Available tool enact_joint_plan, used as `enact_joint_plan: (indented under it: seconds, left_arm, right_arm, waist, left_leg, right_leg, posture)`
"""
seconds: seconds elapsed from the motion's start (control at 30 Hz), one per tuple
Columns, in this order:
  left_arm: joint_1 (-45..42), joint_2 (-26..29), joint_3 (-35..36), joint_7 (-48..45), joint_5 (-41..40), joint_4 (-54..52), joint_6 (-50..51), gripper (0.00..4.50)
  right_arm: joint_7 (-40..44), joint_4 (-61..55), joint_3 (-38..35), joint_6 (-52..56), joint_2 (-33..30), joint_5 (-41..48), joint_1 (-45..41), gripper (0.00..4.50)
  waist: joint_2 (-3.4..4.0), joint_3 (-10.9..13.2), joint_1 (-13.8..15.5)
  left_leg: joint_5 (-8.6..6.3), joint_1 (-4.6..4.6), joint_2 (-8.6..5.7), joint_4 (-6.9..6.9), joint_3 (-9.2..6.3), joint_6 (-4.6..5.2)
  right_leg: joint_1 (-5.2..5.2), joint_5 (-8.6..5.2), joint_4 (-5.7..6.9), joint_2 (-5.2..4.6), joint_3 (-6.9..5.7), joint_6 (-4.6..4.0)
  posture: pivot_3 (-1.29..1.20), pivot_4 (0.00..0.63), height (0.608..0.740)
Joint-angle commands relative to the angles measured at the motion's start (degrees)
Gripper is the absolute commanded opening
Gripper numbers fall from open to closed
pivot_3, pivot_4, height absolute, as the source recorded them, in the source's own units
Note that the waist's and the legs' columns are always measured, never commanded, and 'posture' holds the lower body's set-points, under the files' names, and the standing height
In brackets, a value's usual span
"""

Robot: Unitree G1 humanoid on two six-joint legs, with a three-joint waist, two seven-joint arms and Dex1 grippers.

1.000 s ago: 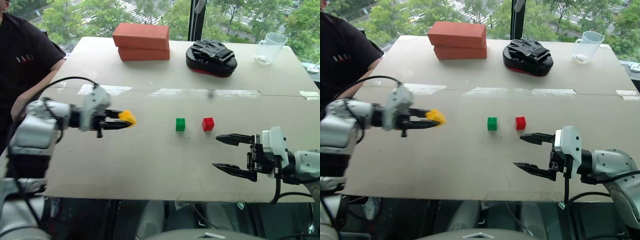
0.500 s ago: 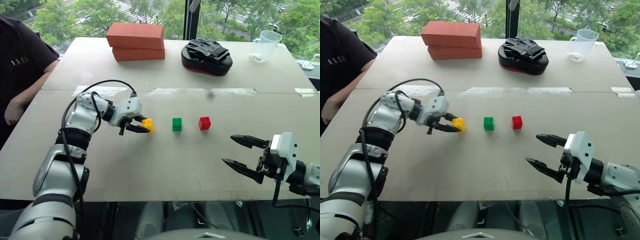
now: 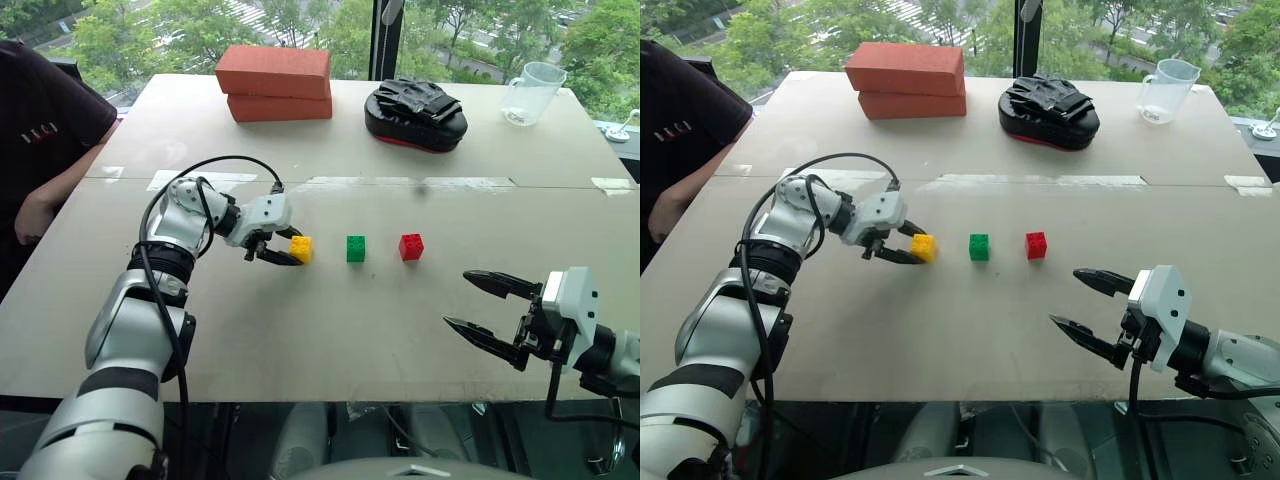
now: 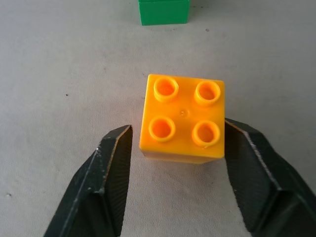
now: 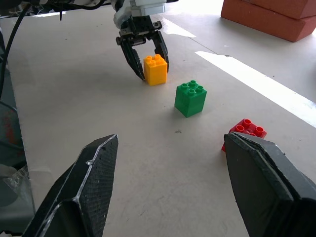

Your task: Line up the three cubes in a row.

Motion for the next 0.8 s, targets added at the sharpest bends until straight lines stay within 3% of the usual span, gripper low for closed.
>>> enact_joint_plan:
  seconds: [0.03,0.17,0.3,0.47,0.6,0.8]
  left_arm:
    - [-1.2,1.3,1.9,-1.9,-1.1,-1.6,-0.4,4.29]
    - [2.5,4.6,5.2,-2.9,-4.9,-8.9,5.3,4.29]
    - [11.2,8.6,10.3,-0.2,-10.0,-24.9,17.1,4.29]
    - [37.3,12.3,27.3,13.5,-20.6,-59.2,40.8,4.29]
    - [59.0,7.3,42.7,24.0,-26.4,-78.4,51.2,4.29]
    - [75.7,0.1,52.7,32.1,-30.9,-88.7,54.4,4.29]
  right_arm:
    - [-0.2,-1.9,-2.1,0.0,-0.6,1.0,0.2,3.51]
    - [0.2,-0.9,-2.9,0.0,-1.0,1.0,0.7,3.51]
    - [0.4,1.0,-4.1,0.7,-1.4,1.2,0.9,3.51]
    - [2.8,6.1,-7.2,-1.1,-1.2,-0.5,3.1,3.51]
    - [7.1,12.2,-11.0,-5.1,-1.0,-3.1,7.8,3.51]
    - [12.7,21.1,-15.2,-10.6,-1.8,-6.5,11.6,3.51]
  waist:
    - [0.0,0.0,0.0]
    - [0.01,0.0,-0.3]
    - [0.02,0.0,-1.0]
    - [0.09,0.0,-1.7]
    - [0.1,0.0,-1.1]
    - [0.18,0.0,0.4]
  left_leg:
    - [0.0,0.0,0.0,0.0,0.0,0.0]
    - [0.0,0.0,0.06,0.0,0.0,0.0]
    - [-0.01,0.03,0.25,0.0,0.03,0.0]
    - [-0.04,0.09,0.36,0.0,0.07,0.01]
    - [-0.06,0.13,0.46,-0.08,0.01,0.0]
    - [-0.05,0.56,0.4,-0.07,-0.05,-0.01]
  right_leg:
    - [0.0,0.0,0.0,0.0,0.0,0.0]
    - [0.0,0.0,0.0,0.0,0.01,0.0]
    - [0.0,0.0,0.01,-0.01,0.06,0.0]
    - [0.05,0.0,0.0,-0.16,0.21,0.0]
    - [0.07,-0.01,-0.09,-0.43,0.2,-0.01]
    - [0.56,-0.15,-0.21,-0.46,0.15,-0.26]
  posture:
    - [0.0,0.15,0.74]
    - [0.0,0.15,0.74]
    - [0.0,0.15,0.74]
    - [0.0,0.15,0.74]
    - [0.0,0.15,0.74]
    - [0.0,0.15,0.74]
